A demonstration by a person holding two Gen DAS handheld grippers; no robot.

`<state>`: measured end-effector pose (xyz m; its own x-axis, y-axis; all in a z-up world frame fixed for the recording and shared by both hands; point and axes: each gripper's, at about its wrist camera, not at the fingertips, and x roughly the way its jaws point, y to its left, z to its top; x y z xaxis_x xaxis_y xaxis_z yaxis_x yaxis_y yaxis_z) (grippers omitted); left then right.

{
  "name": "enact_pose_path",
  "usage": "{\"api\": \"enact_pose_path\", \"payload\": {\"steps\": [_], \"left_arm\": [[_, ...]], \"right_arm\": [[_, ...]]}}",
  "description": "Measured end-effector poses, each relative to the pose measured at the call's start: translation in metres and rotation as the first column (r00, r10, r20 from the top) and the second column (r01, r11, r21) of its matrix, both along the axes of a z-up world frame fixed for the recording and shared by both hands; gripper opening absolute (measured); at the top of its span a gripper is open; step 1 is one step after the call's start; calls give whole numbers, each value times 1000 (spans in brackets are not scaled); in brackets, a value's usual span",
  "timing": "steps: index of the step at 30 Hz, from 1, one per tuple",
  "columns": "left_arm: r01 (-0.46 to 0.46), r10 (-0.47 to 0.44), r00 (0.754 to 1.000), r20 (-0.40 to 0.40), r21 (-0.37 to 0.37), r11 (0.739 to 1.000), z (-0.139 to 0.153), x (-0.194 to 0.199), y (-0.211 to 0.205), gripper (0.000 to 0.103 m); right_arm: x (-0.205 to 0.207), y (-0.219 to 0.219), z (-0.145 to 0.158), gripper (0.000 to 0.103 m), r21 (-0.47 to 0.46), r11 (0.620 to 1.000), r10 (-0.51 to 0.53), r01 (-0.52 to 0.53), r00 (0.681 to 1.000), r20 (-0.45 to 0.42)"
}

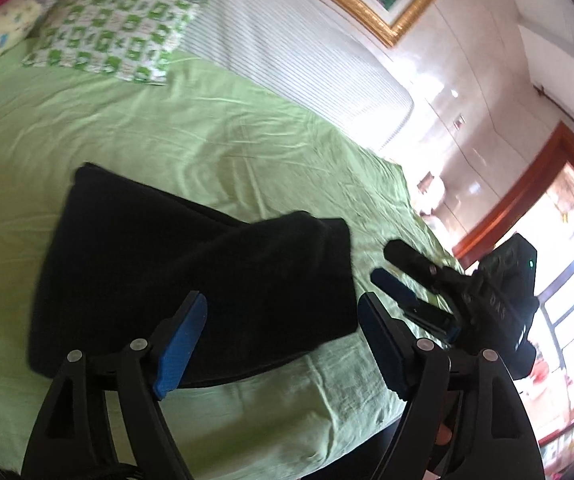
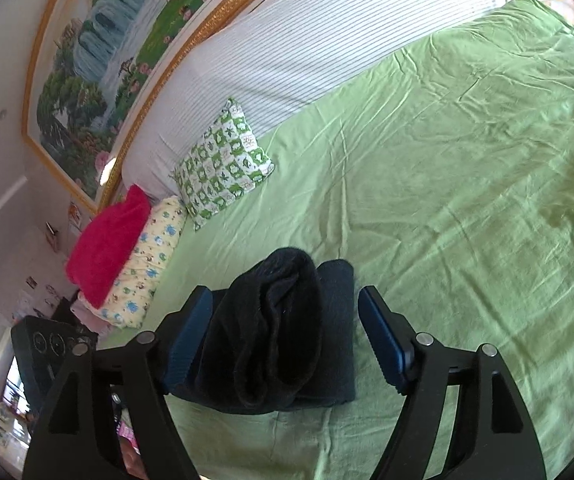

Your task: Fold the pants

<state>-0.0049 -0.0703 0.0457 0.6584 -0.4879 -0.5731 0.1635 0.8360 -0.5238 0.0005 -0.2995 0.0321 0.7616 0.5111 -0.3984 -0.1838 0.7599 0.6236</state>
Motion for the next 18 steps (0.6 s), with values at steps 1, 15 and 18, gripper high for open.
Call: {"api": "enact_pose_path", "payload": {"steps": [1, 15, 18], "left_arm": [[-13, 13, 1000, -4, -4, 1000, 0, -1, 5, 79], [-183, 181, 983, -42, -48, 982, -10, -12, 73, 80], [-203, 200, 978, -56, -56, 978, -15, -13, 81, 80]], "right_arm": [[0, 3, 0, 76, -12, 1000, -1, 1, 1000, -6], [-4, 35, -9, 81, -133, 991, -30, 22, 998, -59], [-4, 37, -12, 82, -131, 991, -28, 19, 997, -67]]}}
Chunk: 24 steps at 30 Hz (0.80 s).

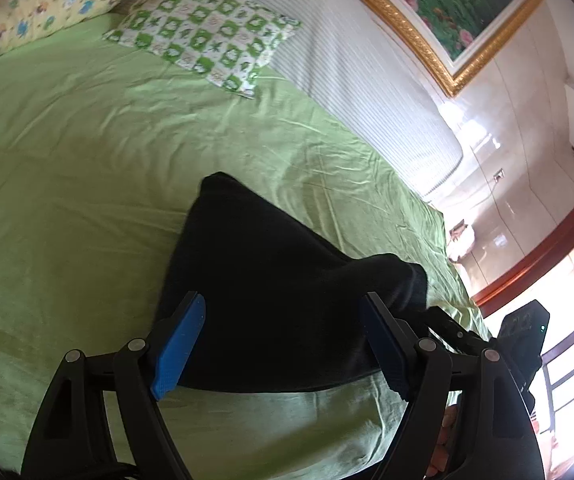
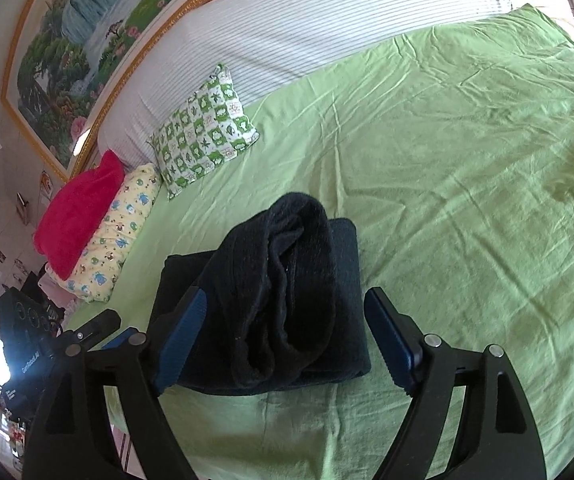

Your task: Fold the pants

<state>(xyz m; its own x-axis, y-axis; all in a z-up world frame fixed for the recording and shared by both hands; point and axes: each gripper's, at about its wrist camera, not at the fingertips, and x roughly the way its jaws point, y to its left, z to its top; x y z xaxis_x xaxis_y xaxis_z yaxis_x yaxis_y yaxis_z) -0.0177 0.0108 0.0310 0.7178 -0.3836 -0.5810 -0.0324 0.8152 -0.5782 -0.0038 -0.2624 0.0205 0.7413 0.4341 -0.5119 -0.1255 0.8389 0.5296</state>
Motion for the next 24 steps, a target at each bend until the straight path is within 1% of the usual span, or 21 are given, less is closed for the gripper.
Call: {"api": "enact_pose_path", "payload": {"steps": [6, 11, 15, 24], "left_arm": [[-24, 24, 1000, -16, -5, 1000, -5, 2, 9, 80], [-33, 34, 999, -28, 11, 999, -5, 4, 14, 80], [-40, 41, 998, -43, 9, 999, -10, 6, 17, 80], [-27, 28, 997, -76, 21, 999, -20, 15, 15, 80]], "right_arm": [[-2, 2, -4, 83, -10, 1000, -3, 3, 1000, -9], [-1, 2, -8, 83, -14, 1000, -5, 5, 1000, -10], [1, 2, -13, 83, -11, 1000, -4, 4, 1000, -17], [3, 1, -24, 83, 1, 1000, -1, 1, 999, -35]]}}
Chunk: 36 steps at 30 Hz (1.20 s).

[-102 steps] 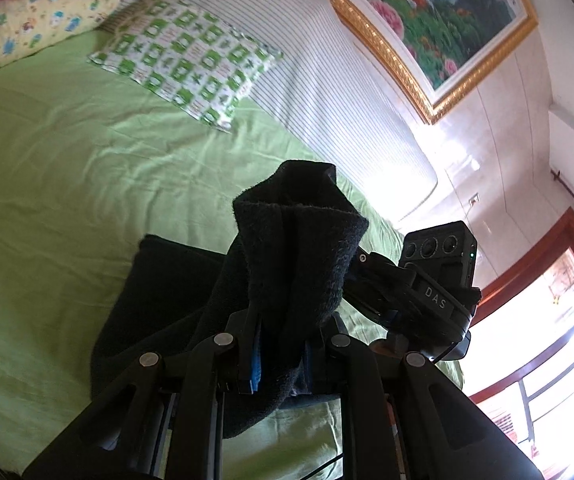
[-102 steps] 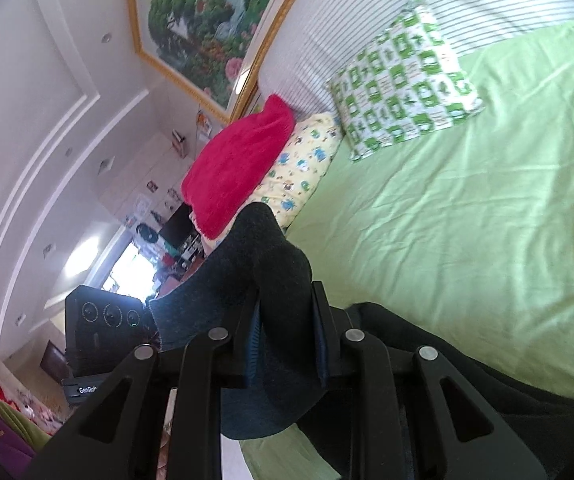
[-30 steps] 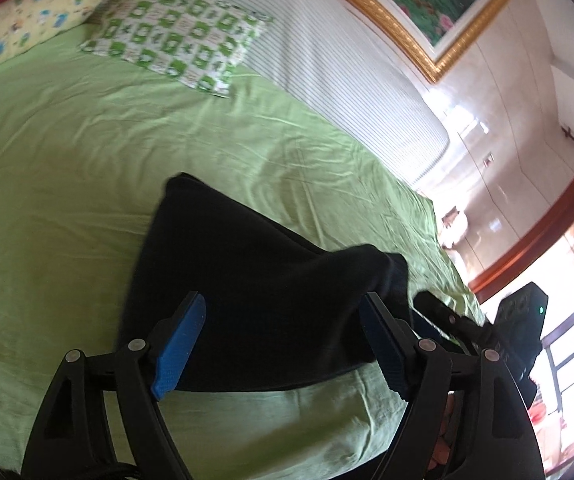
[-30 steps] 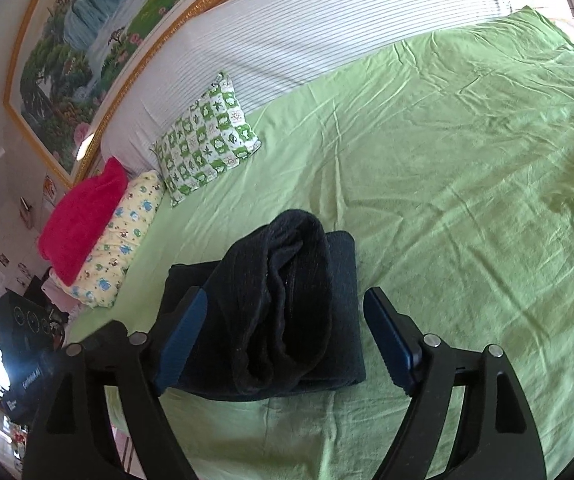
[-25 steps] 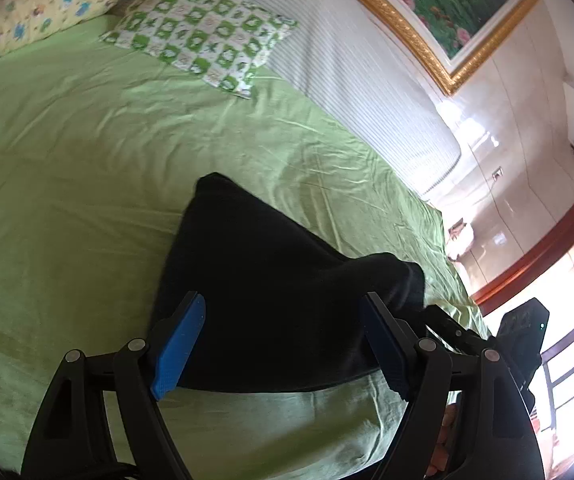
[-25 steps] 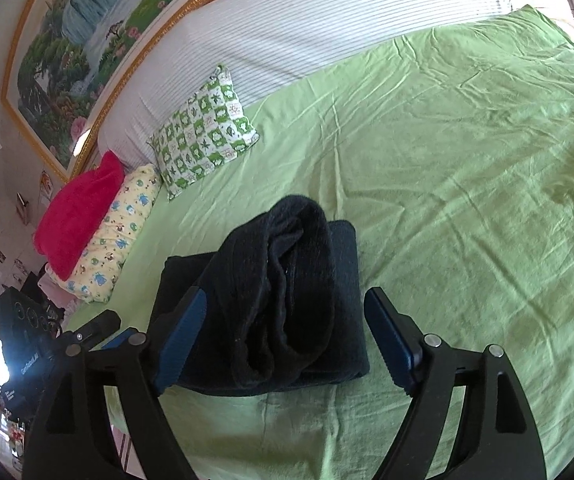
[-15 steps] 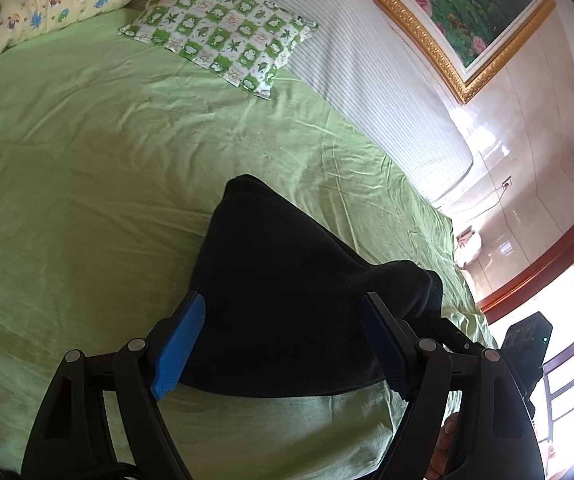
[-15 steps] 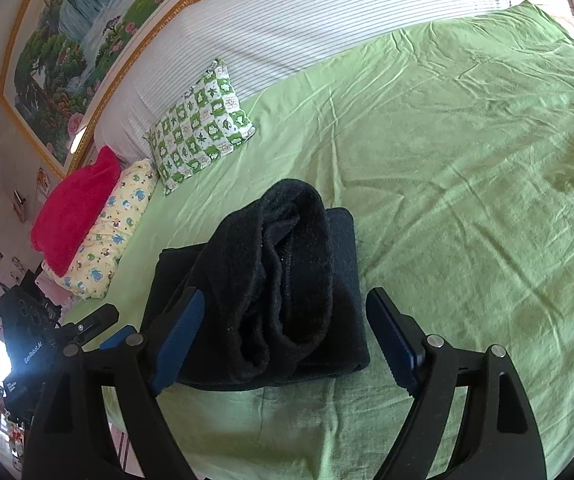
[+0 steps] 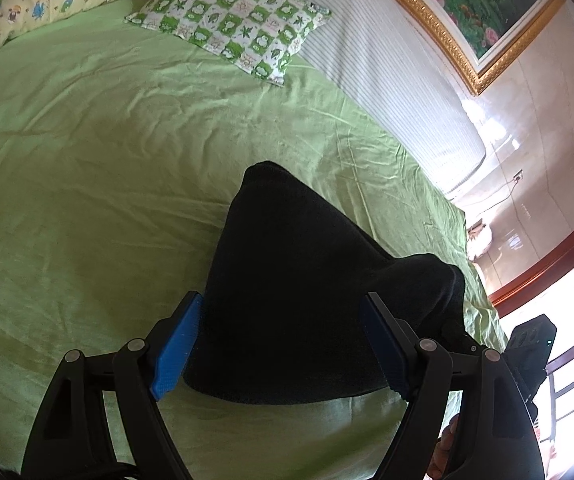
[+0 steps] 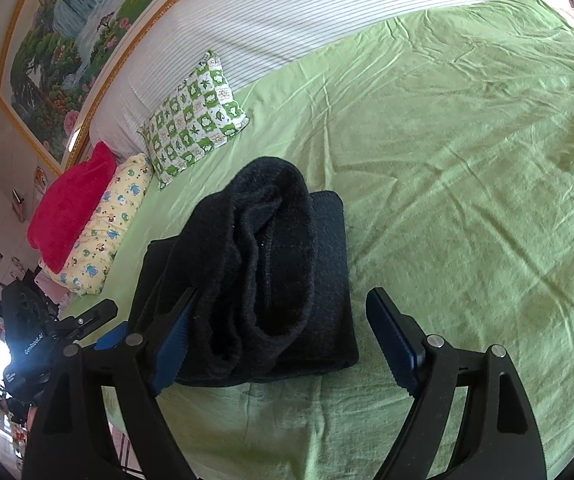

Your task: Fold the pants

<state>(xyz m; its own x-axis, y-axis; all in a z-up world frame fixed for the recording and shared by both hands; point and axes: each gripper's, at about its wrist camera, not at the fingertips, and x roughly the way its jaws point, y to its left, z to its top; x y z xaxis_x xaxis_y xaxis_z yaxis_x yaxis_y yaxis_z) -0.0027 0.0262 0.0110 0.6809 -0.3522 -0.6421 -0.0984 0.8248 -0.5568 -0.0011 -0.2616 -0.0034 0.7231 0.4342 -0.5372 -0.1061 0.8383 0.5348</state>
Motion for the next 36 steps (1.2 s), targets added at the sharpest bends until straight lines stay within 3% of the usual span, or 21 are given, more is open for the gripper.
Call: {"api": "enact_pose_path", "payload": {"steps": [14, 30, 36], "left_arm": [[24, -23, 999, -41, 29, 999, -9, 21, -2, 80], [32, -31, 996, -89, 3, 999, -33, 47, -4, 81], [47, -46, 995, -93, 15, 999, -42, 60, -8, 83]], "right_arm": [[2, 2, -4, 83, 12, 1000, 15, -15, 1000, 5], [11, 0, -15, 83, 56, 997, 48, -47, 999, -9], [16, -3, -22, 70, 108, 991, 84, -82, 996, -16]]}}
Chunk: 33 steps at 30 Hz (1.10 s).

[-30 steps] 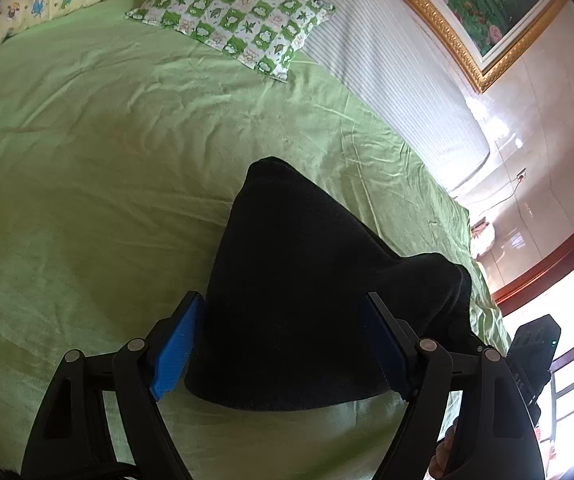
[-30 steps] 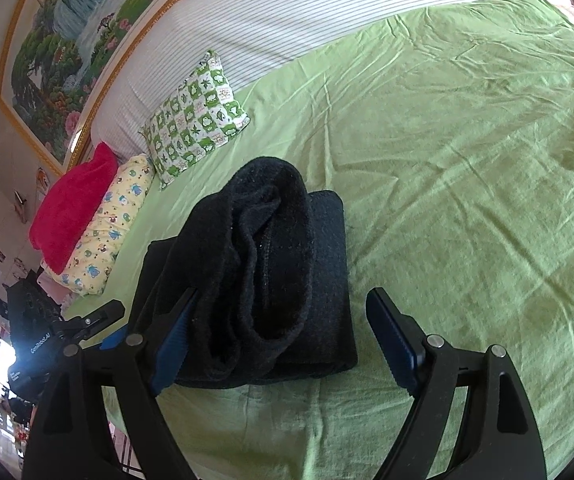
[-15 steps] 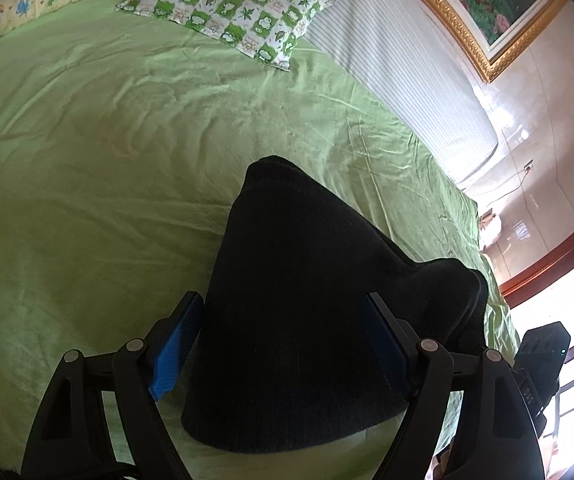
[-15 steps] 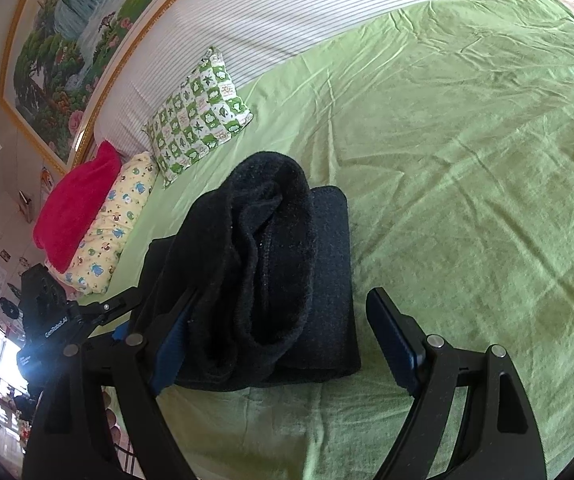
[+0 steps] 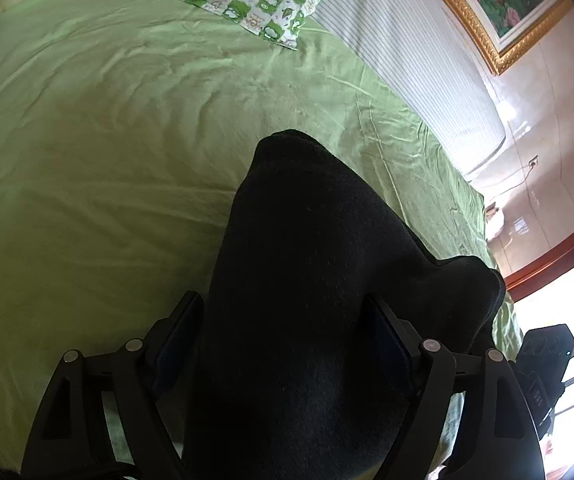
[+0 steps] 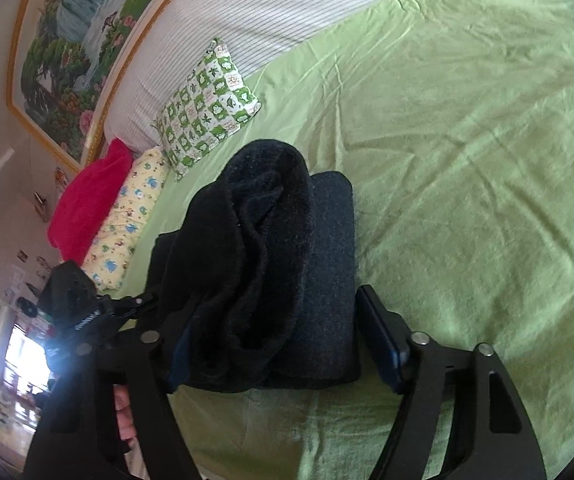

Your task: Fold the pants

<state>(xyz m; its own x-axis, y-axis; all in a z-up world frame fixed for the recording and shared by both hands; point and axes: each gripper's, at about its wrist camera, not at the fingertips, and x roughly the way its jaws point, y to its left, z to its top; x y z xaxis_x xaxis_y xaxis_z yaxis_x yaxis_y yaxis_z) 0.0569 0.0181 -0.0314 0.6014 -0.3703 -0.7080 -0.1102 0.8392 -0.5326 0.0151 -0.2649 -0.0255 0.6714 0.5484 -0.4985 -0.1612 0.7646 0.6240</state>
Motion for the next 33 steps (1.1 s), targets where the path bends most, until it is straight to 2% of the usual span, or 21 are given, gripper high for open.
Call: {"api": "enact_pose_path", "payload": {"steps": [3, 8, 13, 15, 20, 26, 33], "left_arm": [[2, -2, 1000, 8, 8, 1000, -2, 5, -3, 80], [8, -7, 1000, 16, -52, 999, 0, 7, -3, 58], [27, -25, 998, 51, -43, 999, 16, 1, -7, 41], [30, -27, 997, 65, -52, 998, 22, -3, -6, 38], [25, -19, 995, 94, -65, 998, 40, -15, -3, 36], [-30, 38, 988, 152, -59, 998, 65, -29, 16, 36], [-114, 114, 975, 190, -12, 993, 79, -26, 49, 36]], "right_arm": [[1, 0, -1, 65, 9, 1000, 13, -13, 1000, 2], [0, 0, 0, 52, 22, 999, 45, -46, 999, 9], [-3, 1, 5, 48, 41, 998, 52, -52, 998, 23], [-5, 3, 10, 47, 45, 997, 56, -57, 998, 35], [-6, 12, 25, 47, 46, 995, 82, -85, 995, 62], [2, 29, 42, 46, 51, 990, 126, -131, 987, 98], [40, 66, 57, 46, 35, 980, 190, -198, 969, 155]]}}
